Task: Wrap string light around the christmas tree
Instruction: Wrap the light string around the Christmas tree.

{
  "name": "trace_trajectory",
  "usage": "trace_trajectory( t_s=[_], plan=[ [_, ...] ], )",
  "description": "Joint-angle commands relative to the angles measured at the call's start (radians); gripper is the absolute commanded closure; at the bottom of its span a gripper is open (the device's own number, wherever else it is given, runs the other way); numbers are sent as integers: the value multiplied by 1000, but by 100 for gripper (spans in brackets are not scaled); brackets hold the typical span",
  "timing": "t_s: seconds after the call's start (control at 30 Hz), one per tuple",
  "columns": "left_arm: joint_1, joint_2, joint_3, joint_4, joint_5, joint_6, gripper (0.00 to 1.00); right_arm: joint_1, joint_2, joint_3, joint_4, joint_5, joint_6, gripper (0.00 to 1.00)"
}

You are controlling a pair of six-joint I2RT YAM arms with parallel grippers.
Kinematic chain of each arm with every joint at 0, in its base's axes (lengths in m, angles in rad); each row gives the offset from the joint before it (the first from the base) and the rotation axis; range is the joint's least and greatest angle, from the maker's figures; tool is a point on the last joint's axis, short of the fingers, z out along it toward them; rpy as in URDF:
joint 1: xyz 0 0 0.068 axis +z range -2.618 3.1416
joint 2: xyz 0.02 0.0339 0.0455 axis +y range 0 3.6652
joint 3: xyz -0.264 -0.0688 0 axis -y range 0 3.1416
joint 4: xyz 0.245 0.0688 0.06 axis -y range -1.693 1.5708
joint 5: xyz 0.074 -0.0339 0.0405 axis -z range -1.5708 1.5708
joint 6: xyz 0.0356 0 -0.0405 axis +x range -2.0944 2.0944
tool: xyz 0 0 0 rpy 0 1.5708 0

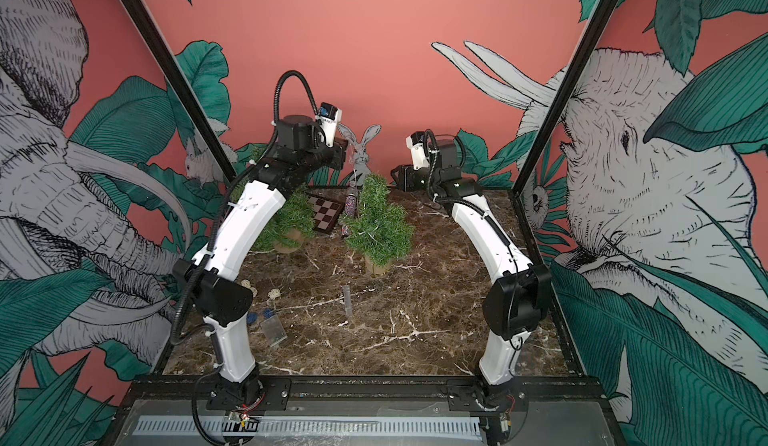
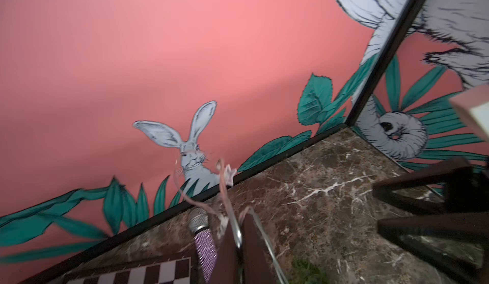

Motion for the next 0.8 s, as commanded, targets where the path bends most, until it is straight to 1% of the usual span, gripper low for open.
trace_trajectory(
  t_s=[0.0, 0.13, 0.3, 0.4, 0.63, 0.77],
  plan=[
    [0, 8, 70, 84, 168, -4, 100, 0, 16, 11, 176, -77, -118, 45],
    [-4, 56, 113, 110, 253, -37, 100, 0, 66, 38, 205, -83, -176, 38],
    [-33, 93, 170, 76, 311, -17, 100, 4, 128, 78, 269, -95, -166, 29],
    [-47, 102, 195, 45, 326, 1, 100, 4, 154, 97, 311, -84, -141, 29],
    [-55, 101, 197, 27, 330, 5, 100, 7, 188, 145, 373, -152, -83, 28],
    [-57, 101, 198, 21, 322, 4, 100, 7, 184, 145, 393, -164, -75, 32]
  ],
)
